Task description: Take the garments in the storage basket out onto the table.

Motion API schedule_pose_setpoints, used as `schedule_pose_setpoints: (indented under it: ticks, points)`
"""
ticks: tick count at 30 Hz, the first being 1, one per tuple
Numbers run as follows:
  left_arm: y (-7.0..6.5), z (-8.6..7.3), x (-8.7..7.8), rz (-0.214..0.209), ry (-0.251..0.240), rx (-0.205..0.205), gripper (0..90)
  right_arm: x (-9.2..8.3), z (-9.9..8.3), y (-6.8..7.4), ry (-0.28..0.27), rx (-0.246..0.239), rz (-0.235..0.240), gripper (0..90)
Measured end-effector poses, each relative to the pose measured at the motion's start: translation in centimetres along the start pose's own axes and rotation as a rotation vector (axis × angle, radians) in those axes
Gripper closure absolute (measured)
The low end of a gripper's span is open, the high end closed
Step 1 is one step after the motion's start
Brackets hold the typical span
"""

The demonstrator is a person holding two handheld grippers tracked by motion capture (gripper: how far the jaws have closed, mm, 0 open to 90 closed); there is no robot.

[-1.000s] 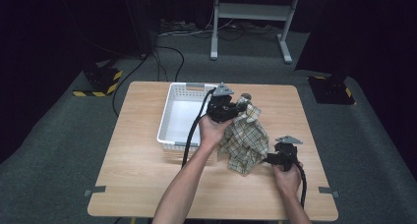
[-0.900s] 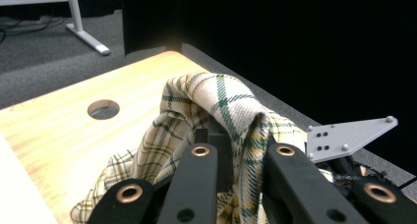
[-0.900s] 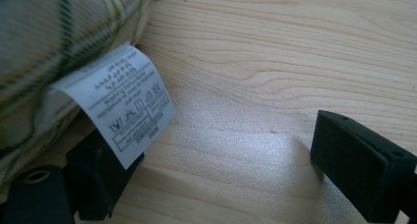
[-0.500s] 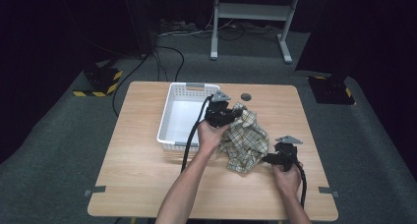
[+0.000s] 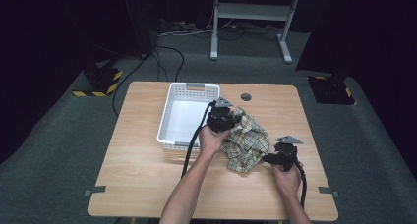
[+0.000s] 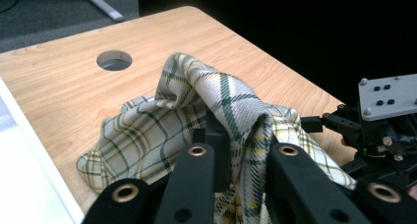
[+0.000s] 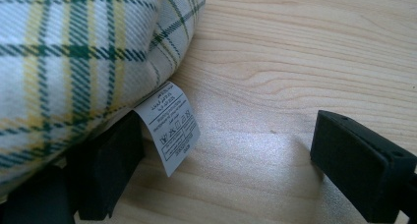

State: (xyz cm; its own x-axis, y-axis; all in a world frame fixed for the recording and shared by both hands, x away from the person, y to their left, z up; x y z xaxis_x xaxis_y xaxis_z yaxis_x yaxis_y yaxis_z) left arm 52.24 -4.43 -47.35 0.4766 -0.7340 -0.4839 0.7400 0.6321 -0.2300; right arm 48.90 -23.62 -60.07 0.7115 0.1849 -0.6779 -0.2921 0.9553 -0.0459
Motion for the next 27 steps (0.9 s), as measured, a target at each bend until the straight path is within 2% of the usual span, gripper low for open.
schedule_pose_setpoints:
  ticks: [3,6,12,15,17,22,27]
  points:
    - [0.0,-0.2,0.0,0.001,0.002,0.004,78.8,0.0,0.0,0.0,0.0,0.0,0.0,11.7]
    - [0.1,-0.2,0.0,0.003,0.005,-0.005,70.8,0.0,0.0,0.0,0.0,0.0,0.0,11.7]
    - [0.0,-0.4,-0.1,0.008,0.009,-0.011,44.6,0.0,0.0,0.0,0.0,0.0,0.0,11.7]
    - [-0.1,-0.3,-0.2,-0.003,0.003,-0.025,34.7,0.0,0.0,0.0,0.0,0.0,0.0,11.7]
    - [-0.1,-0.2,-0.4,0.004,-0.003,-0.026,27.6,0.0,0.0,0.0,0.0,0.0,0.0,11.7]
    - [-0.3,0.0,-1.0,-0.008,-0.019,-0.025,20.7,0.0,0.0,0.0,0.0,0.0,0.0,11.7]
    - [-0.2,0.1,-1.4,0.003,-0.019,-0.024,15.7,0.0,0.0,0.0,0.0,0.0,0.0,11.7]
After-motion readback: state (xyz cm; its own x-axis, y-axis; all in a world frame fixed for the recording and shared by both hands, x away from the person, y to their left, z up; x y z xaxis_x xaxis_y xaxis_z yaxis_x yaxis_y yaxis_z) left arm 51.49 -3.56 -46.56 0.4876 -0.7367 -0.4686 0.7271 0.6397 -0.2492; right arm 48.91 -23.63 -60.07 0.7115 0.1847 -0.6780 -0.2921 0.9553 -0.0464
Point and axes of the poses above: each handheld gripper's, and its own axes: x roughly forward along the jaws, z roughly out of its top, y roughly to its left, the point moved 8 cm from there along x, roughly forward along the jaws, and after that the axes turned 3 degrees about -z, right-handed, at the moved point
